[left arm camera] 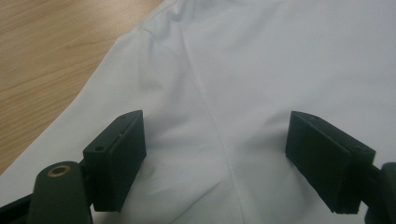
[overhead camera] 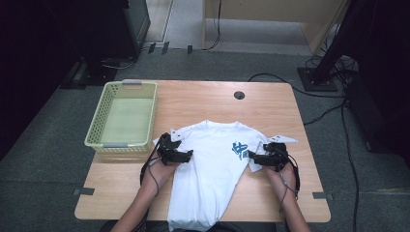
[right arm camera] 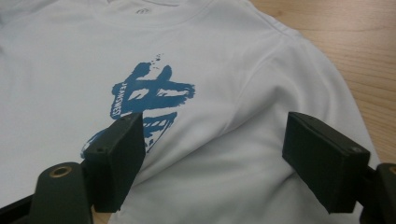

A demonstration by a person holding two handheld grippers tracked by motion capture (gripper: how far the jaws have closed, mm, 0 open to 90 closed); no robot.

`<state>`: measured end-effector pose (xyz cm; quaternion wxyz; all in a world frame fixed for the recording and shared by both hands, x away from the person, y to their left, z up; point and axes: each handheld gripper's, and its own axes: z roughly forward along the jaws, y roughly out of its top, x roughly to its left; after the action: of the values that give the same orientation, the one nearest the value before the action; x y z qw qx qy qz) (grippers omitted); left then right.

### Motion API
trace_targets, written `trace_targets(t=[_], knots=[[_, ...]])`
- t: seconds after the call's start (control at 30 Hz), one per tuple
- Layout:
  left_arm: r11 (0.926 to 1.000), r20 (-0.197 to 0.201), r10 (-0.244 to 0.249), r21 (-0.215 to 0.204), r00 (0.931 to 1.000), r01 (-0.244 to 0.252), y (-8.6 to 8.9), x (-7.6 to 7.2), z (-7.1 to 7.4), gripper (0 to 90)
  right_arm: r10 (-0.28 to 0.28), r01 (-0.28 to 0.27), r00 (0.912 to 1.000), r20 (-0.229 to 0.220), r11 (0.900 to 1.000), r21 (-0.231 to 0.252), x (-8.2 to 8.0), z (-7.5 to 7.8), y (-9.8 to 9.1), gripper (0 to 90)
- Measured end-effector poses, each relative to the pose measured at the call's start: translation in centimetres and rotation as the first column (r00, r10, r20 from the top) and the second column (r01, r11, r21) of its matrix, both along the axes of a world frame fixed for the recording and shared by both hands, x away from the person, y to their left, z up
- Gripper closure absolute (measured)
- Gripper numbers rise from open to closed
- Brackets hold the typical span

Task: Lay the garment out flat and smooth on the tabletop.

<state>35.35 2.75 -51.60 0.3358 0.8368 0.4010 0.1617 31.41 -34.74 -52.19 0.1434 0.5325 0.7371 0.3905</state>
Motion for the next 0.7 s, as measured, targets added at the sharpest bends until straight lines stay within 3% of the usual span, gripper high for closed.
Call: trace_targets(t=[0.4, 0.7], knots=[[0.9998, -0.012, 0.013, 0.013, 0.9998, -0.013, -0.4, 0.8, 0.2, 20.8, -0.074, 0.074, 0.9973, 0.001, 0.9971, -0.02, 1.0, 0.0, -2.3, 23.0], [0.9999, -0.018, -0.001, 0.014, 0.9998, 0.001, -1.0, 0.8, 0.2, 20.8, -0.092, 0.093, 0.9957, 0.012, 0.9929, -0.075, 2.1, 0.0, -3.0, 23.4]])
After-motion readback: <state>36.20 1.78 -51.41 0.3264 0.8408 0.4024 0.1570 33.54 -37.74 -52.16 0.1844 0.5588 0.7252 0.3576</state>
